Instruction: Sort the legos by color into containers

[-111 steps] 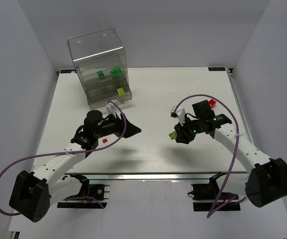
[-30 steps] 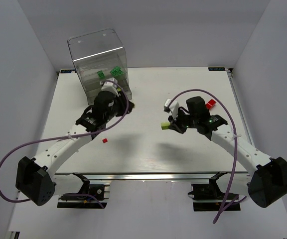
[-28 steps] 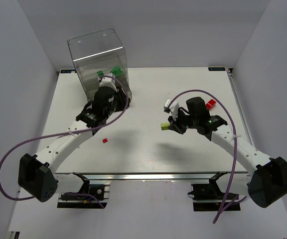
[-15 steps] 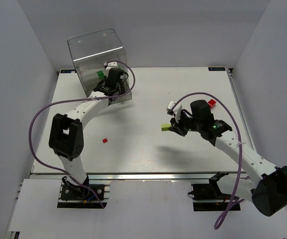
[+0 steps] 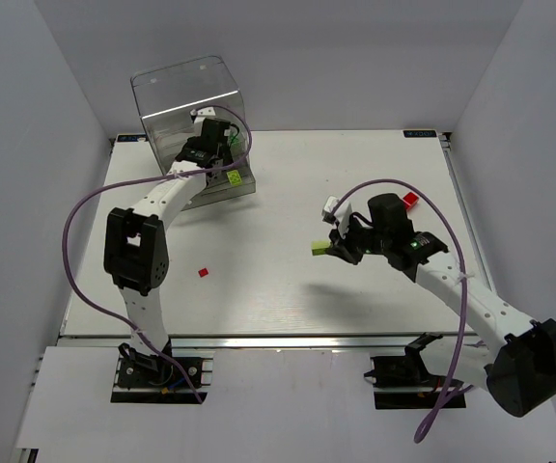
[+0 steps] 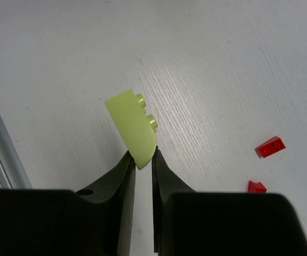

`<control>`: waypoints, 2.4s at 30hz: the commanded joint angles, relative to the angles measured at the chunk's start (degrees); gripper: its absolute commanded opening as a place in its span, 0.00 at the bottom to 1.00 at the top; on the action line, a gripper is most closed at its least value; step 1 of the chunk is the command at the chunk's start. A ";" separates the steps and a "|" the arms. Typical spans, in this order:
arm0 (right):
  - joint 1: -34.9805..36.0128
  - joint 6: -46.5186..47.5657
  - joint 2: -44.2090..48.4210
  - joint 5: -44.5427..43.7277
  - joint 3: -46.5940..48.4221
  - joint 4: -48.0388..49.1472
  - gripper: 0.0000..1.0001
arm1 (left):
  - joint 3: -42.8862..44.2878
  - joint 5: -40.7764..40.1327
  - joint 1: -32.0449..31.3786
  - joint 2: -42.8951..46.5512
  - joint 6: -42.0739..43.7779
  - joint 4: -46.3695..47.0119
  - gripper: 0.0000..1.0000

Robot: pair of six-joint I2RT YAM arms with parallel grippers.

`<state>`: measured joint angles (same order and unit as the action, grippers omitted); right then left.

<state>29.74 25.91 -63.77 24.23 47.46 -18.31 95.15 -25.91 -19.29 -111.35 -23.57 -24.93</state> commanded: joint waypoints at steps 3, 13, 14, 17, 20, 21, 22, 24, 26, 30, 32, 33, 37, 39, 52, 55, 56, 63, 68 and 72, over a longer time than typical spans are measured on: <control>0.58 0.81 -5.21 2.92 7.37 -0.76 0.00 | -1.46 2.70 0.66 4.03 0.19 -0.56 0.62; 5.06 0.28 -22.43 2.06 26.26 -2.70 0.00 | -5.59 7.71 2.41 14.22 0.99 -1.52 0.59; 5.85 0.28 -24.02 1.44 28.10 -2.53 0.00 | -7.25 8.50 2.41 16.15 0.72 -0.31 0.55; 7.70 -0.51 -31.84 -0.93 37.42 -2.61 0.00 | -17.96 12.19 2.94 26.51 0.63 3.29 0.33; 9.80 -1.91 -39.49 -3.04 46.12 -1.12 0.00 | -28.77 12.47 3.47 38.55 0.46 4.09 0.27; 10.34 -2.70 -41.33 -4.18 48.06 0.01 0.00 | -33.41 12.03 3.47 41.62 0.54 4.01 0.28; 11.30 -3.49 -44.92 -5.32 52.08 0.55 0.00 | -35.37 11.76 3.47 47.57 0.72 3.31 0.33; 12.10 -4.20 -48.10 -6.47 55.70 2.73 0.00 | -40.02 9.84 3.47 53.05 0.64 2.17 0.46; 13.24 -5.34 -52.23 -7.26 60.19 4.93 0.00 | -42.23 8.34 3.47 60.26 1.07 0.76 0.55; 15.43 -7.01 -59.97 -8.58 69.06 7.32 0.00 | -45.14 6.49 3.47 67.04 2.04 -1.17 0.58; 16.05 -7.37 -63.75 -10.24 73.10 8.54 0.00 | -45.67 6.05 3.47 68.45 2.30 -2.58 0.59; 16.66 -7.37 -64.72 -10.95 73.47 9.77 0.00 | -45.93 5.87 3.47 68.72 2.48 -2.93 0.59; 18.86 -7.28 -69.11 -16.22 76.28 15.48 0.00 | -46.64 5.87 3.47 70.30 1.08 -5.30 0.60; 19.22 -7.54 -70.87 -18.42 79.26 16.80 0.00 | -47.43 7.27 3.47 71.53 -0.24 -6.27 0.60; 19.13 -5.87 -77.74 -22.65 82.26 22.35 0.54 | -52.09 12.20 3.47 77.86 -7.98 -10.23 0.60; 18.96 -6.40 -77.04 -22.21 81.91 22.44 0.60 | -53.40 13.34 3.47 77.95 -9.38 -9.53 0.60; 19.04 -6.49 -76.77 -22.21 81.56 22.44 0.61 | -53.93 13.78 3.47 77.86 -10.17 -9.44 0.60; 17.29 -11.14 -61.00 -23.26 68.95 21.47 0.11 | -57.18 18.87 3.47 73.75 -13.51 -3.38 0.24; 9.75 -23.58 -47.17 -10.51 59.43 5.42 0.00 | -58.41 24.84 3.47 65.93 -15.01 6.01 0.00; 3.23 -22.85 -33.38 13.69 44.24 -5.33 0.00 | -59.12 25.82 3.47 57.40 -16.15 12.71 0.00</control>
<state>37.58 6.22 -105.56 17.28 99.09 -13.43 36.88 -3.11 -15.97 -50.13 -38.17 -19.18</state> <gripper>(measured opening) 0.013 0.027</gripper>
